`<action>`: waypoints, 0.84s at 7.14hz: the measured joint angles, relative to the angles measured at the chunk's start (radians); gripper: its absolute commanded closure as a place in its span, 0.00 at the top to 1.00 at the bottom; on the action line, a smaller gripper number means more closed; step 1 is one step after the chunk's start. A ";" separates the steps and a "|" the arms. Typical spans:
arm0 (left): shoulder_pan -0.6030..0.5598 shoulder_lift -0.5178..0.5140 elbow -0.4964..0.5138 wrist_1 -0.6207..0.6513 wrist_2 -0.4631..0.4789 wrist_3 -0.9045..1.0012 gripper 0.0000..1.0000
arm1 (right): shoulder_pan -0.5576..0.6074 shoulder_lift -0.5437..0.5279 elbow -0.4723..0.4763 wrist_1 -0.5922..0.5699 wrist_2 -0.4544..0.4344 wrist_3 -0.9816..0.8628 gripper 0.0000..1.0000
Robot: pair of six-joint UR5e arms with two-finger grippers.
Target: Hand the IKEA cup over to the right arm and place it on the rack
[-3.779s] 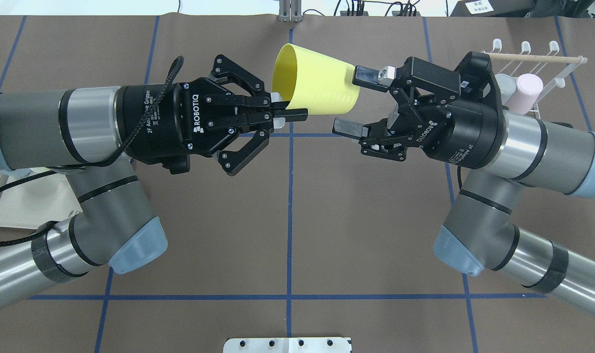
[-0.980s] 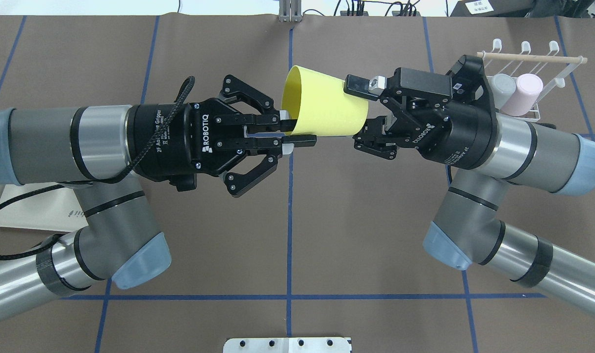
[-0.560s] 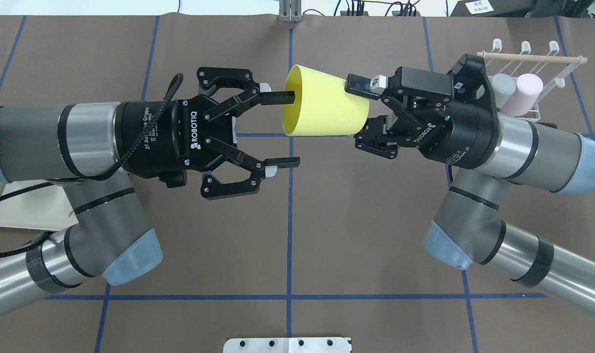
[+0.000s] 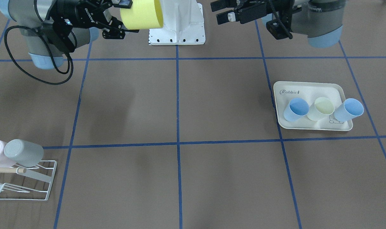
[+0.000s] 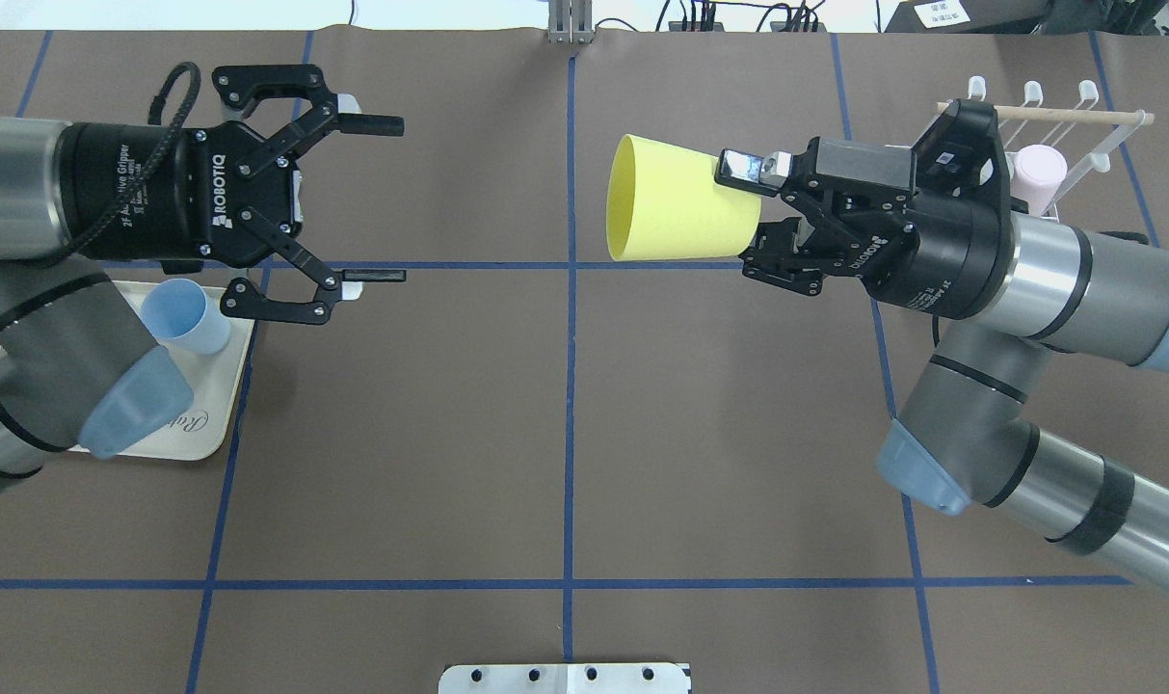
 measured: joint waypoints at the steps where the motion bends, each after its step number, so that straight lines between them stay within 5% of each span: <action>1: -0.042 0.030 0.010 0.049 -0.093 0.213 1.00 | 0.035 -0.043 -0.001 -0.066 0.058 -0.102 0.22; 3: -0.113 0.102 0.032 0.141 -0.173 0.589 1.00 | 0.212 -0.092 0.005 -0.238 0.262 -0.254 0.22; 6: -0.246 0.140 0.077 0.308 -0.231 0.872 1.00 | 0.522 -0.139 0.013 -0.521 0.562 -0.517 0.22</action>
